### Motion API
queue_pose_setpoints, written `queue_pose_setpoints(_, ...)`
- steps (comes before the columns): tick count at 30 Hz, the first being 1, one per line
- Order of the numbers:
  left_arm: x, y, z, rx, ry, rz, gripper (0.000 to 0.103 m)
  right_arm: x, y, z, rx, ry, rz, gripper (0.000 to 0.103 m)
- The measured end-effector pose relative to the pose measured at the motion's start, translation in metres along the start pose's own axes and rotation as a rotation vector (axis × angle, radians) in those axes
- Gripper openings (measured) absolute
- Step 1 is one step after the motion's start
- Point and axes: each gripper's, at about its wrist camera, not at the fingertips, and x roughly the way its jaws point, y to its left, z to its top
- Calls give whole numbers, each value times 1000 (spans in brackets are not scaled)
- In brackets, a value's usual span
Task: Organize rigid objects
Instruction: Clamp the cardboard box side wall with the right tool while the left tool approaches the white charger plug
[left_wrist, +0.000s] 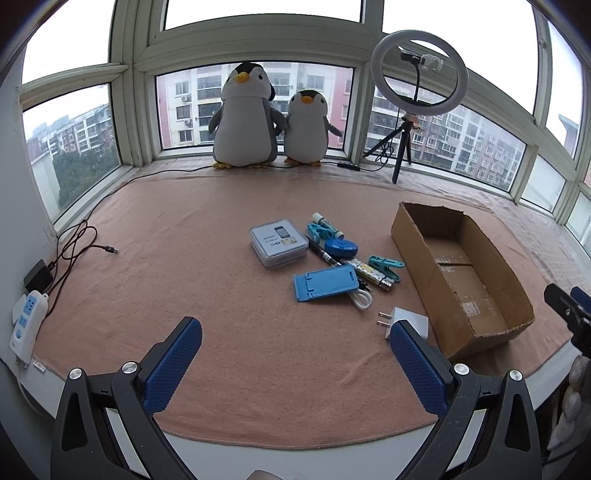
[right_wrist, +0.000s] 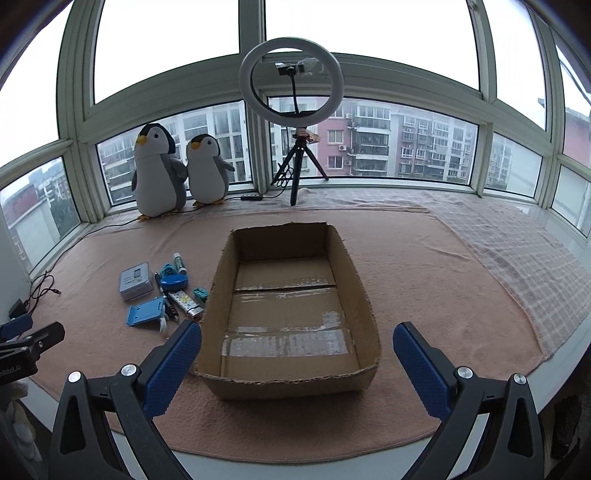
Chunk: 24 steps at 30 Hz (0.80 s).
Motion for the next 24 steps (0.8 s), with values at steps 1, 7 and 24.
queue_pose_setpoints(1,3,-1,-1,-1,9,-5,103,1,-6,2,3,-2,-8,102)
queue_pose_setpoints(7,19,-5,-5,-9,44,-20,103,20,-42,12,-14,21,-90,102)
queue_pose_setpoints(24,65,-25,-15,59,156,-82,103,100,-61,12,-47,265,3,71)
